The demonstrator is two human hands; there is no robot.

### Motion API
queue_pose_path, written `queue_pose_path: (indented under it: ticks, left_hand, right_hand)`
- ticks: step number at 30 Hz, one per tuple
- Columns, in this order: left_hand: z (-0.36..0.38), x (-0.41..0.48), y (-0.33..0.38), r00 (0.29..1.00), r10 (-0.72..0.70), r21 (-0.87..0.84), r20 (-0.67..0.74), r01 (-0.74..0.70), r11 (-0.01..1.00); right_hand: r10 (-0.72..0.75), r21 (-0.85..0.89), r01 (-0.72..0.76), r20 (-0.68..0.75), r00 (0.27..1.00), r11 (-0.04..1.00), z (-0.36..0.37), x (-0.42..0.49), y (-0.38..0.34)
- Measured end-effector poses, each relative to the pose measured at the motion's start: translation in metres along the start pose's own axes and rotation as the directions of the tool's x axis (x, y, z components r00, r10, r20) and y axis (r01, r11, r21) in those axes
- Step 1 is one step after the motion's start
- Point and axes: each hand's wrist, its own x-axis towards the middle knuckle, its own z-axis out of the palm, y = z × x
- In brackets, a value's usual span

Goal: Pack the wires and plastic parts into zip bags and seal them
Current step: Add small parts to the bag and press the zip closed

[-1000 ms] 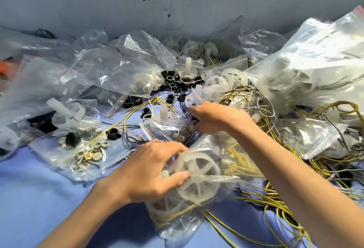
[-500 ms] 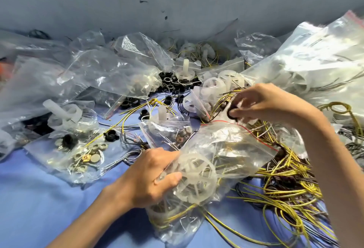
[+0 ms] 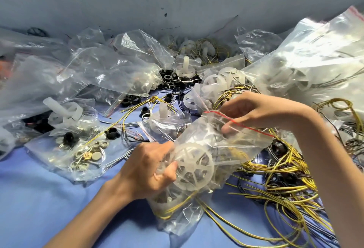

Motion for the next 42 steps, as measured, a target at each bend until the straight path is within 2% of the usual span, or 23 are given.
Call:
queue_pose_path:
  ticks: [2,5,7,11,16,18,19,21,23,24,25,26,27,28,29,30,32,37,39,42]
  left_hand:
    - [-0.001,0.000,0.000,1.000,0.002,0.022,-0.002,-0.002,1.000]
    - [-0.003,0.000,0.000,1.000,0.018,0.038,-0.009,-0.017,0.999]
    - [-0.004,0.000,0.000,1.000,0.019,0.038,-0.010,-0.019,0.999]
    - [-0.002,0.000,-0.002,1.000,0.021,0.025,-0.018,-0.020,0.999]
    - [-0.002,-0.001,-0.003,0.999,0.034,0.018,-0.035,-0.034,0.999]
    - [-0.002,-0.001,-0.003,0.999,0.042,0.021,-0.033,-0.042,0.999]
    - [-0.002,-0.001,-0.004,0.998,0.048,0.024,-0.032,-0.047,0.999]
    - [-0.001,0.000,-0.005,0.997,0.063,0.029,-0.034,-0.062,0.998]
    - [-0.001,0.000,-0.005,0.997,0.074,0.027,-0.032,-0.073,0.997]
    - [-0.002,0.001,-0.005,0.997,0.077,0.019,-0.031,-0.076,0.997]
    - [-0.002,0.000,-0.005,0.997,0.076,0.007,-0.032,-0.076,0.997]
    - [-0.002,0.000,-0.005,0.997,0.072,-0.004,-0.037,-0.072,0.997]
    - [-0.003,0.001,-0.005,0.997,0.066,-0.013,-0.042,-0.067,0.998]
    - [-0.003,0.001,-0.005,0.997,0.061,-0.019,-0.046,-0.061,0.998]
    - [-0.003,0.001,-0.005,0.997,0.056,-0.021,-0.049,-0.057,0.998]
    - [-0.003,0.001,-0.005,0.997,0.051,-0.018,-0.051,-0.052,0.998]
    - [-0.003,0.002,-0.005,0.998,0.040,-0.002,-0.053,-0.040,0.999]
    - [-0.005,0.004,-0.003,0.996,0.061,0.009,-0.063,-0.060,0.998]
    - [-0.005,0.003,-0.003,0.996,0.060,0.021,-0.060,-0.059,0.998]
    - [-0.006,0.002,-0.004,0.997,0.054,0.042,-0.050,-0.052,0.998]
  right_hand:
    - [0.072,-0.036,-0.070,0.040,0.997,0.997,0.006,0.005,0.003]
    - [0.209,-0.275,-0.204,-0.012,0.978,0.939,0.008,0.011,0.013]
    - [0.229,-0.342,-0.213,0.006,0.973,0.915,0.010,0.011,0.012]
    - [0.144,-0.263,-0.128,0.045,0.989,0.956,0.012,0.013,0.008]
    - [0.024,0.055,-0.024,0.003,1.000,0.998,0.017,0.016,0.008]
    - [0.038,0.000,-0.038,-0.003,0.999,0.999,0.007,0.014,0.010]
    - [0.049,-0.088,-0.052,-0.033,0.998,0.995,0.001,0.014,0.010]
    - [0.039,-0.243,-0.095,-0.223,0.974,0.965,-0.009,0.019,0.012]
    - [-0.055,-0.238,-0.073,-0.491,0.869,0.968,-0.009,0.033,0.007]
    - [-0.076,-0.215,-0.050,-0.543,0.836,0.975,-0.007,0.042,0.004]
    - [-0.071,-0.222,-0.054,-0.519,0.852,0.973,-0.003,0.051,0.001]
    - [-0.050,-0.297,-0.087,-0.424,0.904,0.951,0.002,0.061,-0.002]
    - [0.008,-0.400,-0.133,-0.299,0.954,0.907,0.010,0.071,-0.004]
    - [0.088,-0.507,-0.171,-0.184,0.979,0.845,0.018,0.081,-0.003]
    - [0.153,-0.593,-0.201,-0.131,0.979,0.780,0.027,0.089,-0.002]
    - [0.168,-0.651,-0.215,-0.135,0.977,0.728,0.035,0.096,0.000]
    - [0.115,-0.680,-0.220,-0.196,0.974,0.699,0.046,0.104,0.004]
    - [0.002,-0.619,-0.135,-0.211,0.977,0.774,0.046,0.092,0.010]
    - [-0.048,-0.602,-0.131,-0.273,0.961,0.788,0.045,0.085,0.008]
    - [-0.118,-0.480,-0.098,-0.400,0.909,0.872,0.036,0.074,-0.008]
